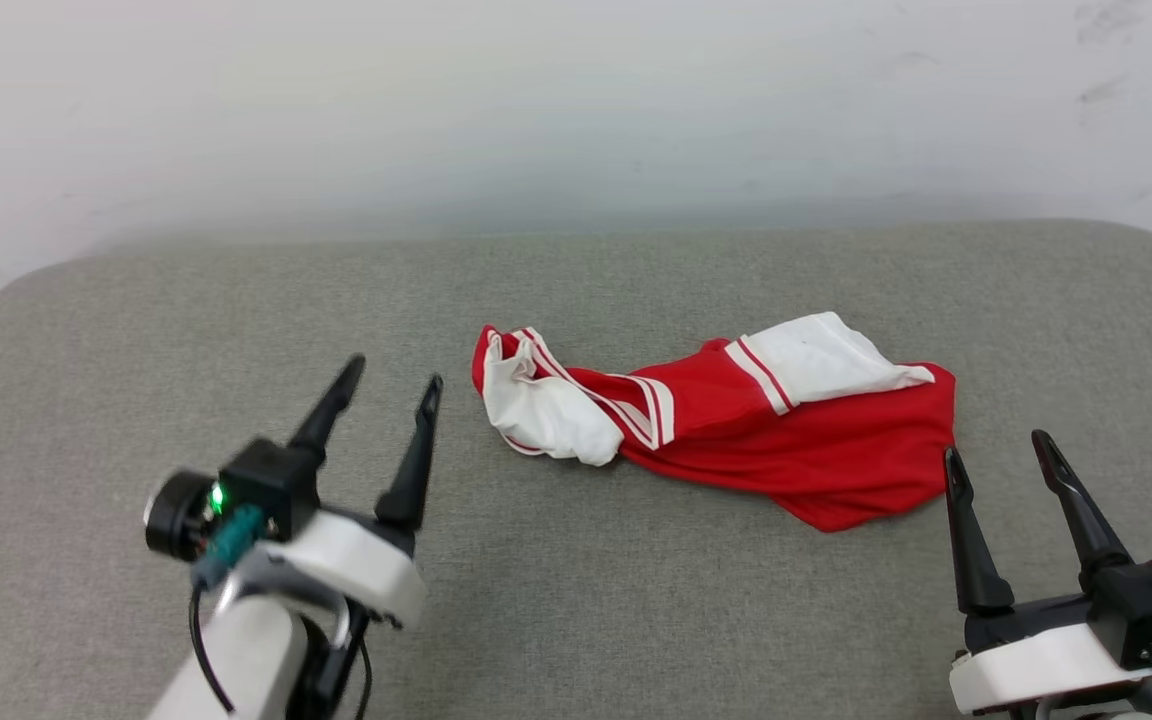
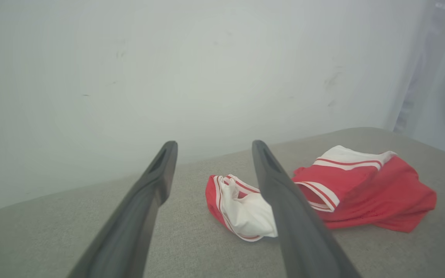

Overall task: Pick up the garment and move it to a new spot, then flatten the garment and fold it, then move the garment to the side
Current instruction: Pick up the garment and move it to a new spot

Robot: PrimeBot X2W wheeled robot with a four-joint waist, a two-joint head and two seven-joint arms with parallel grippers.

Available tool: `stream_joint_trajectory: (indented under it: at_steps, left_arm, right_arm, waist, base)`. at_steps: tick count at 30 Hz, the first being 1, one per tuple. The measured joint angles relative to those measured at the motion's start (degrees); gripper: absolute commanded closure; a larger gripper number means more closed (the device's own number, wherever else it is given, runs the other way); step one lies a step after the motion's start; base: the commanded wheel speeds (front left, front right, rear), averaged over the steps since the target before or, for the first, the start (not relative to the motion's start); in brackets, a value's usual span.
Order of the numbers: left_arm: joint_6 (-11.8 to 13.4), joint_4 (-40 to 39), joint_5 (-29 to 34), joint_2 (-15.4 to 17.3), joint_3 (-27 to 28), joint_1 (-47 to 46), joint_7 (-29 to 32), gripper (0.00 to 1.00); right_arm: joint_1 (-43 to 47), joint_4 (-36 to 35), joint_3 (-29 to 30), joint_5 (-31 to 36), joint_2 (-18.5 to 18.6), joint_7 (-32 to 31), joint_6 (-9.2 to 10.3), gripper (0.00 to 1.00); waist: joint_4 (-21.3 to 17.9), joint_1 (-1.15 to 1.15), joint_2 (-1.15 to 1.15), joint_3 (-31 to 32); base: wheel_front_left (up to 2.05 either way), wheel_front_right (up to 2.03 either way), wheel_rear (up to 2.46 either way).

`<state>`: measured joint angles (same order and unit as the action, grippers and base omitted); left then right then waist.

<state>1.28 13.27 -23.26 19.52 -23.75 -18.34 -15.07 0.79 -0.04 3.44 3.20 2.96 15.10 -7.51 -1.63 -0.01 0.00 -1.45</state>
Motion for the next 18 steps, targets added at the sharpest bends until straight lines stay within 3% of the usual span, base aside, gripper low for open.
stream_joint_trajectory:
  at_steps: [4,10,18]
  left_arm:
    - [0.3,-5.8,3.5,-3.9,5.0,7.7,0.0,0.0]
    - [-1.3,-10.3,7.7,-11.4,12.8,15.6,0.0,0.0]
    - [-5.7,-10.8,14.3,-14.9,15.7,20.3,0.0,0.0]
  right_arm:
    - [0.5,-0.1,0.2,0.1,0.0,0.0,0.0,0.0]
    - [1.4,0.2,0.0,-0.1,0.0,0.0,0.0,0.0]
    - [2.0,1.0,-0.8,-0.7,0.0,0.0,0.0,0.0]
  waist:
    - [1.0,0.0,0.0,0.6]
    - [1.7,0.0,0.0,1.3]
    - [1.9,0.01,0.0,2.3]
  base:
    - [0.0,0.0,0.0]
    - [0.0,0.0,0.0]
    - [0.0,0.0,0.0]
